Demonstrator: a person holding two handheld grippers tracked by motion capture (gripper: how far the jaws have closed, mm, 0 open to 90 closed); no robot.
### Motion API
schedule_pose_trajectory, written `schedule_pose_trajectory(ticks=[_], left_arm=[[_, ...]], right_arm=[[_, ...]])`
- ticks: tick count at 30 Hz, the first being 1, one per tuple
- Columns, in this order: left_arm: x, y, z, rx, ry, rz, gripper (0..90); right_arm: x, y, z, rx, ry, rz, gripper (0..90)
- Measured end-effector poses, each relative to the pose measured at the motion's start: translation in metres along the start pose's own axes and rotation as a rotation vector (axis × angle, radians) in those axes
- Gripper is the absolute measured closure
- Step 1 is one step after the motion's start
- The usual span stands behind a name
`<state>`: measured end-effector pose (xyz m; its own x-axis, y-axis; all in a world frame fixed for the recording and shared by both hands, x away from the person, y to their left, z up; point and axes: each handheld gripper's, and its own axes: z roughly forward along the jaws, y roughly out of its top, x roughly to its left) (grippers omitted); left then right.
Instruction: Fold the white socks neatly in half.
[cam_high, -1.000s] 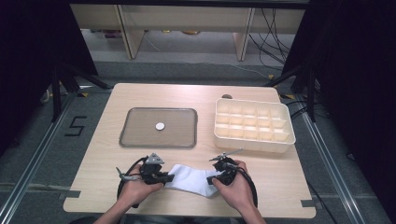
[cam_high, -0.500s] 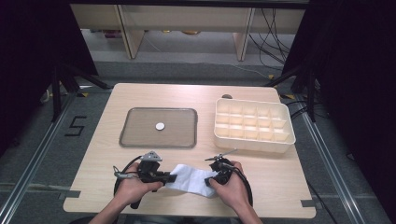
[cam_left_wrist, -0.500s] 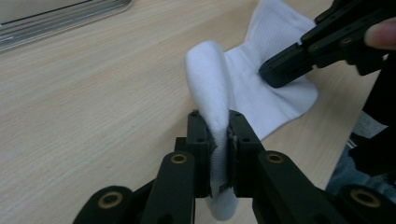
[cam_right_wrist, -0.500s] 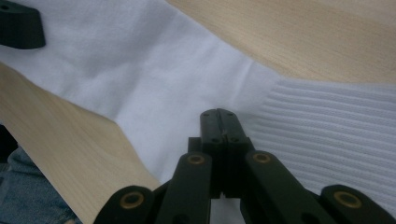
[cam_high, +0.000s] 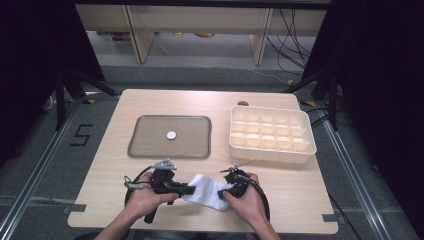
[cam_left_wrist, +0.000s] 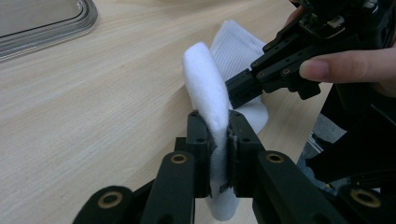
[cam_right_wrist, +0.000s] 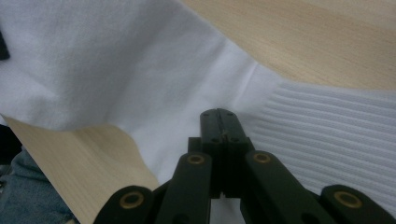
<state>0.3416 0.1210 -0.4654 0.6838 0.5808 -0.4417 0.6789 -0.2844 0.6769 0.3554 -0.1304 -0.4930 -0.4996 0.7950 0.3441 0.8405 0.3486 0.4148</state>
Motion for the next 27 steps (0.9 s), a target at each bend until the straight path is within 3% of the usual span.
schedule_pose_trajectory(ticks=[3,5,9,10,13,18,20,22,24,27], left_arm=[[-0.001,0.001,0.002,-0.002,0.003,-0.004,81.1],[0.000,0.001,0.003,-0.001,-0.019,-0.004,81.1],[0.001,0.002,0.005,0.002,-0.019,-0.006,81.0],[0.001,0.002,0.005,0.000,-0.018,-0.004,81.0],[0.000,0.002,0.006,-0.005,-0.010,-0.002,81.0],[-0.001,0.001,0.007,-0.018,-0.006,-0.004,80.9],[0.000,0.002,0.006,-0.018,-0.006,-0.003,81.0],[0.000,0.003,0.006,-0.016,-0.006,0.002,80.9],[-0.001,0.004,0.006,-0.020,-0.009,0.003,80.9],[-0.002,0.004,0.005,-0.023,-0.004,0.001,81.0]], right_arm=[[-0.001,0.001,0.001,0.010,0.015,-0.009,90.0],[-0.001,0.001,0.000,0.010,0.027,-0.008,89.5],[-0.007,0.000,-0.019,-0.089,0.049,-0.014,90.0],[-0.012,-0.001,-0.026,-0.120,0.024,-0.026,90.0],[-0.032,-0.005,-0.047,-0.138,-0.063,0.050,90.0],[-0.067,-0.014,-0.064,-0.149,-0.189,0.093,90.0],[-0.075,-0.016,-0.068,-0.144,-0.194,0.103,90.0],[-0.079,-0.016,-0.070,-0.129,-0.238,0.139,90.0],[-0.082,-0.016,-0.071,-0.133,-0.211,0.144,90.0],[-0.084,-0.015,-0.069,-0.128,-0.208,0.142,90.0]])
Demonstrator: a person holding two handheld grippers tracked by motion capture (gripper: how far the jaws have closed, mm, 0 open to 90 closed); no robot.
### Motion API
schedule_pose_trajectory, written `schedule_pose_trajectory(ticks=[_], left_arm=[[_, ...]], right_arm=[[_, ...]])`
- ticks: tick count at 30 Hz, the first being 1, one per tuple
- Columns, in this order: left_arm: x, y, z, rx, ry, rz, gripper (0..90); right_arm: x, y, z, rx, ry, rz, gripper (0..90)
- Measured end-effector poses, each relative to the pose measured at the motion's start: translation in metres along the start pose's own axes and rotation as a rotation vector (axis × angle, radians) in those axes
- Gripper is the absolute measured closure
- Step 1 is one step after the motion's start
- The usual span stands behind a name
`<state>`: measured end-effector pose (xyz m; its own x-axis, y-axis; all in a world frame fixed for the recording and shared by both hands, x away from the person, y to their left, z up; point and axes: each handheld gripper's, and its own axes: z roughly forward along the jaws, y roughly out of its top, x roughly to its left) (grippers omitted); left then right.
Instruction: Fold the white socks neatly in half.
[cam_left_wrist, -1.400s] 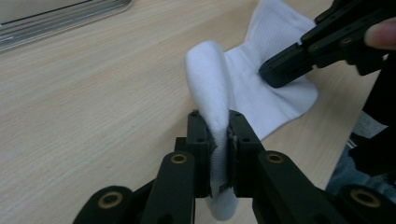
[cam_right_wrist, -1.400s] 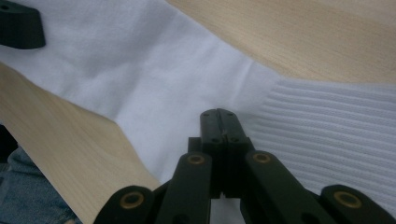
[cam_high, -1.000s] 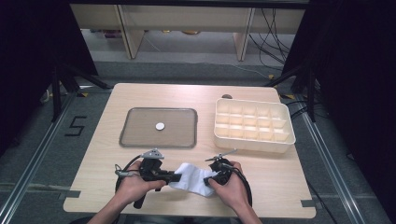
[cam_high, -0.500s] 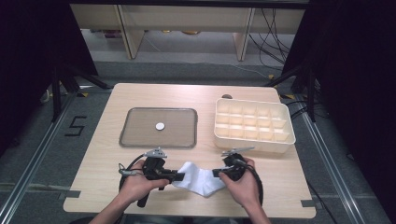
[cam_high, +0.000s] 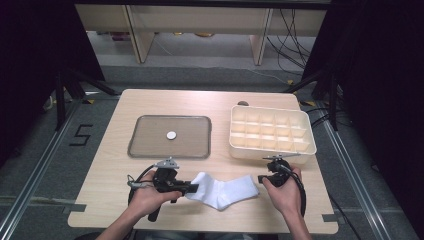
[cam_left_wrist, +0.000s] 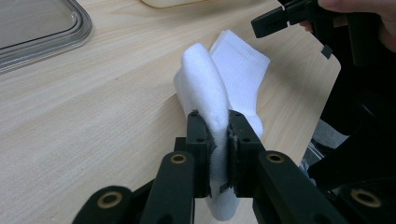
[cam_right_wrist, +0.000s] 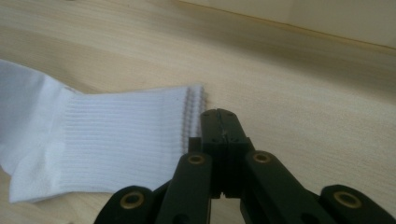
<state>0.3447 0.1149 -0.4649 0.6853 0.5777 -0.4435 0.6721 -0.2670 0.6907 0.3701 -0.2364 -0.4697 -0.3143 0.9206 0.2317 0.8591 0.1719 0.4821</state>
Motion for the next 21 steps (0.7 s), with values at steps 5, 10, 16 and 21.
schedule_pose_trajectory(ticks=[5,10,16,21], left_arm=[[-0.001,0.000,0.001,0.007,-0.008,0.005,80.9],[-0.002,0.003,0.002,-0.002,-0.017,0.014,80.9],[-0.004,0.005,0.005,0.007,-0.029,0.029,80.8],[-0.005,0.007,0.006,0.003,-0.026,0.033,80.7]], right_arm=[[0.007,0.000,0.010,0.031,-0.011,-0.021,90.0],[0.009,0.000,0.016,0.036,-0.024,-0.028,90.0],[0.012,0.000,0.018,0.033,-0.019,-0.031,90.0],[0.015,0.001,0.017,0.039,-0.014,-0.037,90.0]])
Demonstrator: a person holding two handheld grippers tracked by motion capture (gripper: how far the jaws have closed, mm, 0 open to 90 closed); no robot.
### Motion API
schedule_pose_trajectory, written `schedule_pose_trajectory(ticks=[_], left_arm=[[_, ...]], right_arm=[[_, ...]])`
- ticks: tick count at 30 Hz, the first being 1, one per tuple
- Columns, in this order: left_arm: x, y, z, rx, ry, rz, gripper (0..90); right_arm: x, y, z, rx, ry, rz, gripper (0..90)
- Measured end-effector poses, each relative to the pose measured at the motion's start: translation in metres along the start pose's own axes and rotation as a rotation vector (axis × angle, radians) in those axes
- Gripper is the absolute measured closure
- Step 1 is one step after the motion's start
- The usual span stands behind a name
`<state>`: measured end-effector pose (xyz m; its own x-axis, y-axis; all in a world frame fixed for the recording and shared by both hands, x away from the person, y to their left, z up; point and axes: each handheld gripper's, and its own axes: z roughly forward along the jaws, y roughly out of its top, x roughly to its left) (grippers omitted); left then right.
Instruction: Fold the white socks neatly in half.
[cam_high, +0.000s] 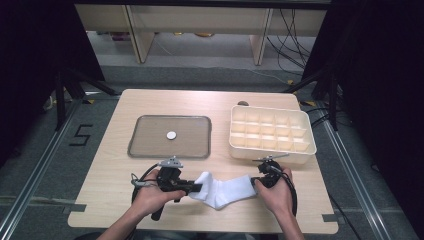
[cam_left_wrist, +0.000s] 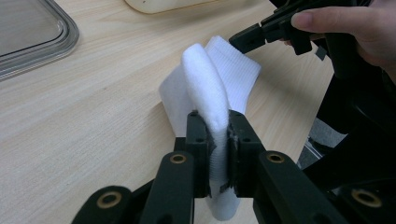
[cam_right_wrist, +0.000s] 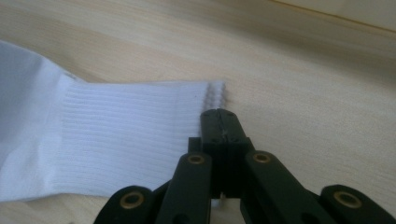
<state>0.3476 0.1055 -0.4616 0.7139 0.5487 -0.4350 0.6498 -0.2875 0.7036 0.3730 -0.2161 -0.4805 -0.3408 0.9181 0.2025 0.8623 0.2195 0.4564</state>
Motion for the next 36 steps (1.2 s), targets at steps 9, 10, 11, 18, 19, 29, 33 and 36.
schedule_pose_trajectory(ticks=[9,10,11,18,19,29,33,36], left_arm=[[0.001,0.003,0.000,-0.008,0.018,-0.005,80.7],[0.001,0.004,0.000,-0.011,0.018,-0.007,80.6],[0.002,0.004,0.000,-0.011,0.019,-0.004,80.7],[0.001,0.004,0.003,-0.007,0.024,0.004,80.7],[0.000,0.004,0.003,-0.009,0.032,0.004,80.7],[0.000,0.003,0.006,-0.013,0.045,0.011,80.5],[0.000,0.003,0.006,-0.009,0.055,0.009,80.5],[0.001,0.004,0.006,-0.003,0.058,0.014,80.4]], right_arm=[[0.002,-0.003,0.000,0.017,0.009,0.014,90.0],[0.003,-0.003,0.001,0.017,0.002,0.024,90.0],[0.002,-0.004,0.001,0.010,0.005,0.008,90.0],[0.008,-0.005,0.002,0.014,0.006,0.011,90.0],[0.008,-0.005,0.002,0.014,0.006,0.011,90.0],[0.014,-0.008,0.001,0.019,0.001,0.019,90.0],[0.014,-0.007,0.001,0.011,0.009,-0.001,90.0],[0.014,-0.004,-0.001,0.018,-0.015,0.039,90.0]])
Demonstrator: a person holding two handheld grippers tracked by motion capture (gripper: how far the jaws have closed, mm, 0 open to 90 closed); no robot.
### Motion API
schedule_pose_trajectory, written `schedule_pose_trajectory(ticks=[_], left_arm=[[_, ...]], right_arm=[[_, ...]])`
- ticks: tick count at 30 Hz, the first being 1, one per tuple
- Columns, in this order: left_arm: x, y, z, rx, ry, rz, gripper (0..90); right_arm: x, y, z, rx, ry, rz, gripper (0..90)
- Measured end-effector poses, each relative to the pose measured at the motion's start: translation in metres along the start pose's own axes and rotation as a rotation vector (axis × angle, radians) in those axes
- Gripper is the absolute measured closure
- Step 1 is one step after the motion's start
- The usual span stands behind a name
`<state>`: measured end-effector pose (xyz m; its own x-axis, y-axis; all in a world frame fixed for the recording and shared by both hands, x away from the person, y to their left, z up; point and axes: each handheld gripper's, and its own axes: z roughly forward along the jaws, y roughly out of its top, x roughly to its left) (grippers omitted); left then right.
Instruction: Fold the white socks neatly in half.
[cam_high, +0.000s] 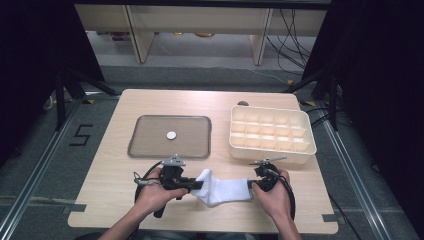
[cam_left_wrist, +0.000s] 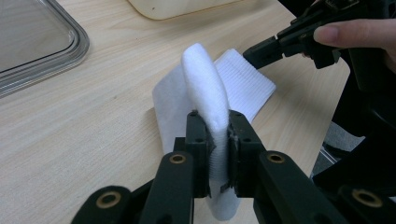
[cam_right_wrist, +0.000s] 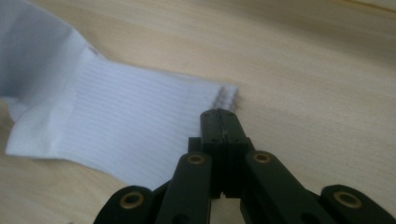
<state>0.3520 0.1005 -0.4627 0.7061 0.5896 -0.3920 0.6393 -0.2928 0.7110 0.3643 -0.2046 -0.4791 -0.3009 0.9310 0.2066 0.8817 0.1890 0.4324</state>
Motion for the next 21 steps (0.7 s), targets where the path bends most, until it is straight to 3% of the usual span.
schedule_pose_trajectory(ticks=[3,4,16,21], left_arm=[[-0.001,0.000,0.000,-0.008,-0.005,-0.002,80.4],[-0.001,0.001,0.001,-0.007,-0.011,0.000,80.5],[-0.004,0.002,0.005,-0.006,-0.005,0.005,80.5],[-0.007,0.002,0.007,0.001,-0.008,0.021,80.5]], right_arm=[[-0.003,0.001,-0.001,-0.010,-0.010,-0.021,90.0],[-0.004,0.000,-0.001,-0.013,-0.004,-0.048,90.0],[0.004,-0.002,0.004,0.025,-0.014,-0.008,90.0],[0.006,-0.003,0.005,0.032,-0.017,-0.033,90.0]])
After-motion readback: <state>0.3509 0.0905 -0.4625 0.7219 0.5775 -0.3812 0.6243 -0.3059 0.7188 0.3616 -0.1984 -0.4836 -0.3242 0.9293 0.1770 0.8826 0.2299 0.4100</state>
